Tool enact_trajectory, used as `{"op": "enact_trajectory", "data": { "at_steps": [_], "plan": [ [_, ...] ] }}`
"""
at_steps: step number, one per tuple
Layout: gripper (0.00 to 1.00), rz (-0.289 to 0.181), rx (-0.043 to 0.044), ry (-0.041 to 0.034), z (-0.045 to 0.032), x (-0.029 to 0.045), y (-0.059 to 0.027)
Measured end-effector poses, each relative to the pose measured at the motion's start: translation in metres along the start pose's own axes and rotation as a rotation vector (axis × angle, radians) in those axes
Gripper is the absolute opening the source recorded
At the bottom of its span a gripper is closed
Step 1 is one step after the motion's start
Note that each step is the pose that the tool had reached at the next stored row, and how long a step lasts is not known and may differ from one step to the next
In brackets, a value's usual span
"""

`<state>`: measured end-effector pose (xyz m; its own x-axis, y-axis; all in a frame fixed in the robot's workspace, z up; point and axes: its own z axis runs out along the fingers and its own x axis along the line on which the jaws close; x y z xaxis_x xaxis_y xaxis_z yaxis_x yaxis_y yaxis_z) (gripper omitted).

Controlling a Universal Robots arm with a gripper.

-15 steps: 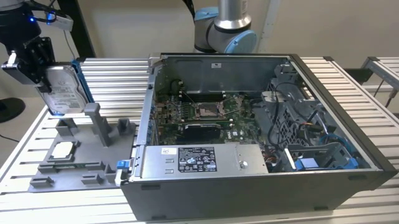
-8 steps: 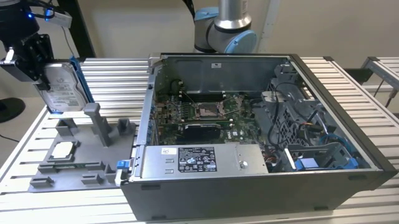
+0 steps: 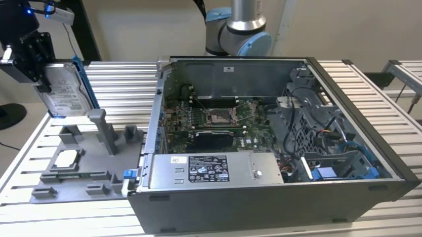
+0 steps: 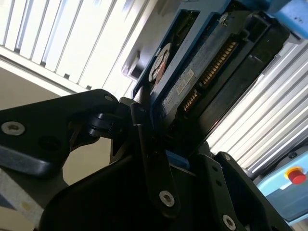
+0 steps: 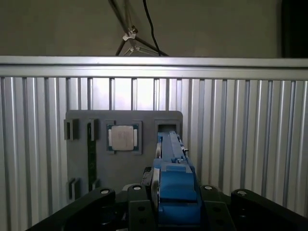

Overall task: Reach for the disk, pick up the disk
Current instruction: 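Pick up the disk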

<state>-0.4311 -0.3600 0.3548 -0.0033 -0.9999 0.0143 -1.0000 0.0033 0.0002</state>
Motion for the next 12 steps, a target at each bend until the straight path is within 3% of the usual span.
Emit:
{"op": "enact_trajectory", "data": {
  "at_steps": [12],
  "plan": [
    [0.0, 0.0, -0.0001, 0.0012, -0.0119, 0.0001, 0.0]
  ]
}}
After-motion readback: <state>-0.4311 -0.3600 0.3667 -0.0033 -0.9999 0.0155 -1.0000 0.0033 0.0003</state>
